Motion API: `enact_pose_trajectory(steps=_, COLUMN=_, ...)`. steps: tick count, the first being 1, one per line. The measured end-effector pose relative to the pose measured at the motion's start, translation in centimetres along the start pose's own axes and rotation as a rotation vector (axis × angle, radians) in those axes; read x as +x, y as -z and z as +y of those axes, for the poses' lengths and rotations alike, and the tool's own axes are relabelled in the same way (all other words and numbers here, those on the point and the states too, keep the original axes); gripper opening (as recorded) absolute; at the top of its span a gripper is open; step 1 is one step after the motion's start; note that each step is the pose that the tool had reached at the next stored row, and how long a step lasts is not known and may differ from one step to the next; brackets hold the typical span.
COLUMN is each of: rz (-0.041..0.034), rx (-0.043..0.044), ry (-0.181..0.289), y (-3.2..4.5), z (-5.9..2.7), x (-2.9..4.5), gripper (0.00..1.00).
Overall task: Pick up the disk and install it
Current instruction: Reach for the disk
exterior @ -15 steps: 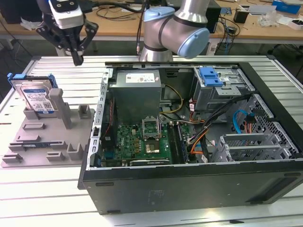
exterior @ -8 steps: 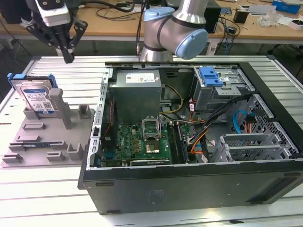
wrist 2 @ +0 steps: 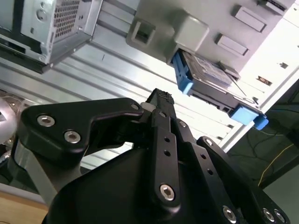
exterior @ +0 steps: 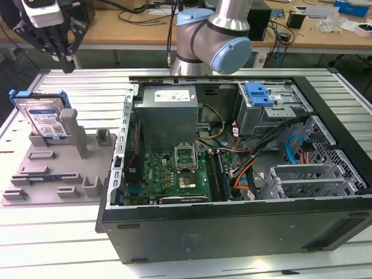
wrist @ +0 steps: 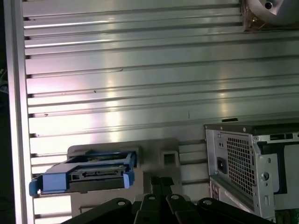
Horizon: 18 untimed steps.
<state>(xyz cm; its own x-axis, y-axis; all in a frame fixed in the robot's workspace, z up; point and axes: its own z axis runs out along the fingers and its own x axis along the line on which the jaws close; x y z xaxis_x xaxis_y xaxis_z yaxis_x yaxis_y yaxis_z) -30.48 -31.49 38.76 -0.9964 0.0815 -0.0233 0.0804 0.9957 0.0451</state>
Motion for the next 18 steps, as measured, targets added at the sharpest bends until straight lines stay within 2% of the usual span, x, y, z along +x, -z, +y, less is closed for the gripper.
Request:
enact_pose_trajectory(steps=7, rz=0.0, rx=0.0, ry=0.0, y=-0.13, z=1.19, x=2.84, gripper=0.11)
enact_pose_trajectory(steps=11, rz=0.0, rx=0.0, ry=0.0, y=-0.2, z=1.59, x=5.08, gripper=0.11)
enact_pose_trajectory(steps=16, rz=0.0, rx=0.0, ry=0.0, y=-0.27, z=2.0, x=7.54, gripper=0.11)
enact_pose_trajectory(steps=18, rz=-0.0001, rx=0.0013, ry=0.0, y=-0.27, z=2.04, x=7.56, gripper=0.11)
